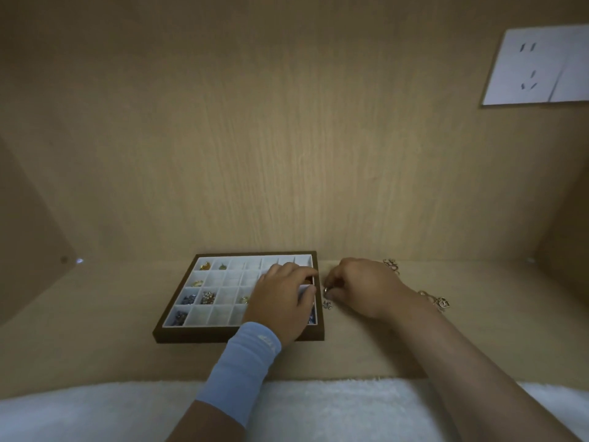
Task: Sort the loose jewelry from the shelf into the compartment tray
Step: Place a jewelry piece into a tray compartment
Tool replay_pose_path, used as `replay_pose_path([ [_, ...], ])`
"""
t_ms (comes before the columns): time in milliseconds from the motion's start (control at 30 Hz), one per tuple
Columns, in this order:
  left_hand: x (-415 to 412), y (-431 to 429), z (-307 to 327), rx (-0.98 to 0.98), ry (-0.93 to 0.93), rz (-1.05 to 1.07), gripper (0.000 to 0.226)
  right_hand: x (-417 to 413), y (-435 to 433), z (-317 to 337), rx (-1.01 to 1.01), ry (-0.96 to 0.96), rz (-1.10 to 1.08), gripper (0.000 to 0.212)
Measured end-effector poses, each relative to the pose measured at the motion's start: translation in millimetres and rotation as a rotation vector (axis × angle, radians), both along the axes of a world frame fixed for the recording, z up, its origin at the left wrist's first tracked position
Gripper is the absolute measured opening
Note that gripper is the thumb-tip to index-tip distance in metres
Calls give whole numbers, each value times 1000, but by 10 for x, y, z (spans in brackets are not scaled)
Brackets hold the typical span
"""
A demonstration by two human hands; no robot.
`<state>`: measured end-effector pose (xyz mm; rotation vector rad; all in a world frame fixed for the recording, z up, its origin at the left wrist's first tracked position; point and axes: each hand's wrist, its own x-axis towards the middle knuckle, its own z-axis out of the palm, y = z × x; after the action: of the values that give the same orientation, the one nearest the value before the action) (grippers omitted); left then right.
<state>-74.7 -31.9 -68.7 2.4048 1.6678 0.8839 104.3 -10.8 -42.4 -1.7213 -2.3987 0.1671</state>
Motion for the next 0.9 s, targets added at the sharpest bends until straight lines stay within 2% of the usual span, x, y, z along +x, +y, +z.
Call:
replay_pose_path([
  [67, -15, -16, -3, 5, -43, 0, 28, 39, 1, -8, -11, 83, -14, 21],
  [200, -16, -66, 37, 42, -132, -30, 31, 81, 23, 2, -95, 512, -32, 11],
  [333, -16, -113, 68, 24, -301, -33, 35, -5, -38, 102, -161, 821, 10, 18],
  [433, -33, -149, 176, -102, -571, -13, 25, -114, -116, 155, -186, 937, 43, 22],
  [500, -92, -148, 270, -187, -675, -18, 18, -203, -178, 184, -184, 991, 54, 25],
  [667, -266, -168, 473, -256, -720, -33, 9, -395, -305, 311, -152, 1107, -18, 23],
  [767, -477, -200, 551, -263, -776, -33, 7, -578, -342, 384, -181, 1162, -114, 13],
  [900, -824, -254, 586, -281, -859, 9, 3, -970, -358, 384, -219, 1225, -81, 5],
])
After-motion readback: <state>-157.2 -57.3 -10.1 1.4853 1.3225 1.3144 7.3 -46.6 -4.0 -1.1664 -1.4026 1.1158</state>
